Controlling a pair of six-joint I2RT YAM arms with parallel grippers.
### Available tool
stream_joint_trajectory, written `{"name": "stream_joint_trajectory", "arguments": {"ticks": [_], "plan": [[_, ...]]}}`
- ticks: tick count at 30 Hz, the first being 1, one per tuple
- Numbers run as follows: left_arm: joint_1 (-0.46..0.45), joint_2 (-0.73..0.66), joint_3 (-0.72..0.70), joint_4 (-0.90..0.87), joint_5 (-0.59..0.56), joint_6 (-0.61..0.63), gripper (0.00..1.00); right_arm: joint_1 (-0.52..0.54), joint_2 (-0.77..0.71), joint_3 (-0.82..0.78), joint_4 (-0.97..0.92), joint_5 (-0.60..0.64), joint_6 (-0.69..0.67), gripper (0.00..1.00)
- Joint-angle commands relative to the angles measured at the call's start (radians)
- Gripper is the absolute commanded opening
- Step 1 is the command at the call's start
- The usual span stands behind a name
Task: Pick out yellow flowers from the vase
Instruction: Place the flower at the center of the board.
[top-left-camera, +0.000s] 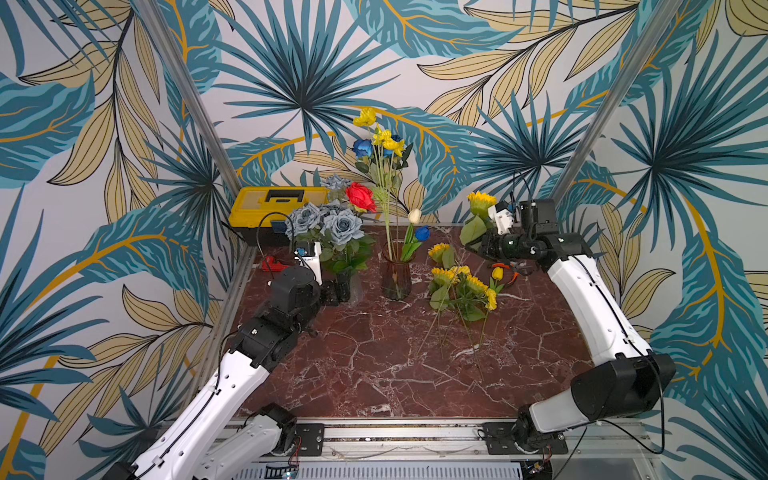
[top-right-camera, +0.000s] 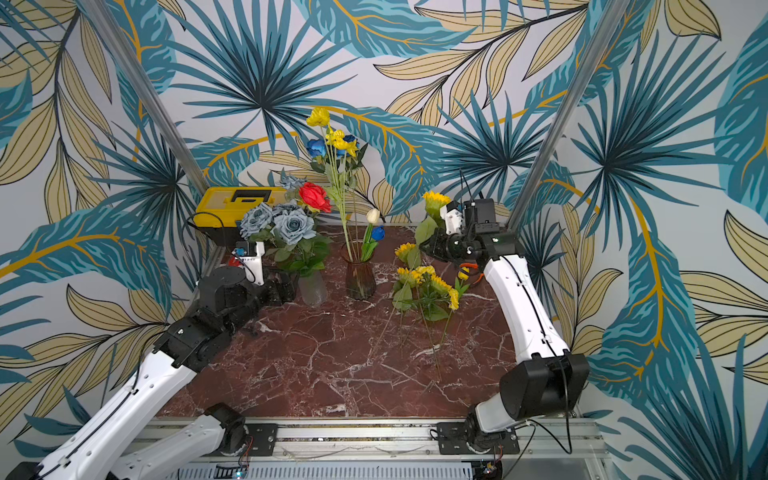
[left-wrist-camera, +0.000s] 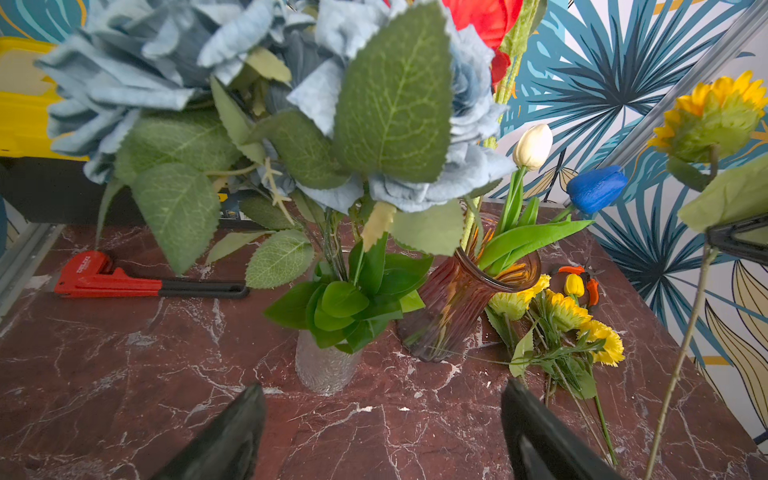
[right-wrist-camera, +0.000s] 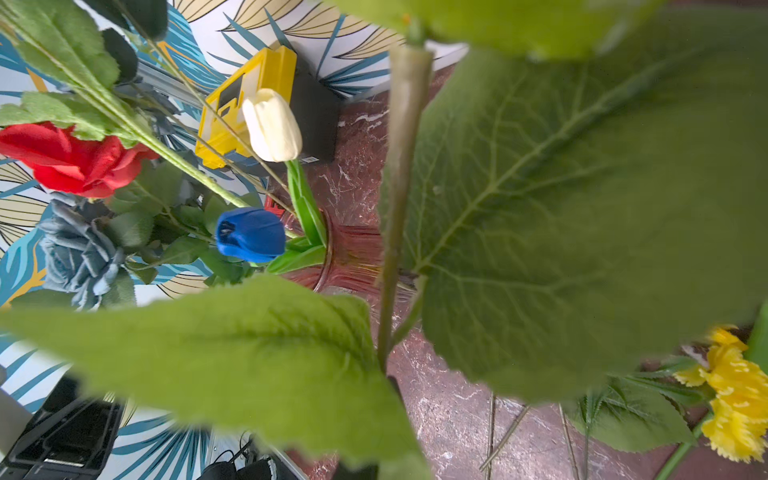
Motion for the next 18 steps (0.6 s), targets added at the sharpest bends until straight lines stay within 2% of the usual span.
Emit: {"name": "stream_joint_trajectory", "arguments": {"ticks": [1,12,18], "plan": [[0.007,-0.009,-0.003,0.019,0.016,-0.013,0.89,-0.016,0.018,-0.046,0.02,-0.027,-0.017,0.0],[0.006,-0.017,-0.018,0.02,0.017,-0.018,0.89,-0.042,0.191,-0.072,-0.037,-0.035,-0.071,0.0],[0.006,-0.03,-0.026,0.017,0.011,-0.018,0.89,-0.043,0.303,-0.053,-0.066,0.06,-0.092,0.0]]}}
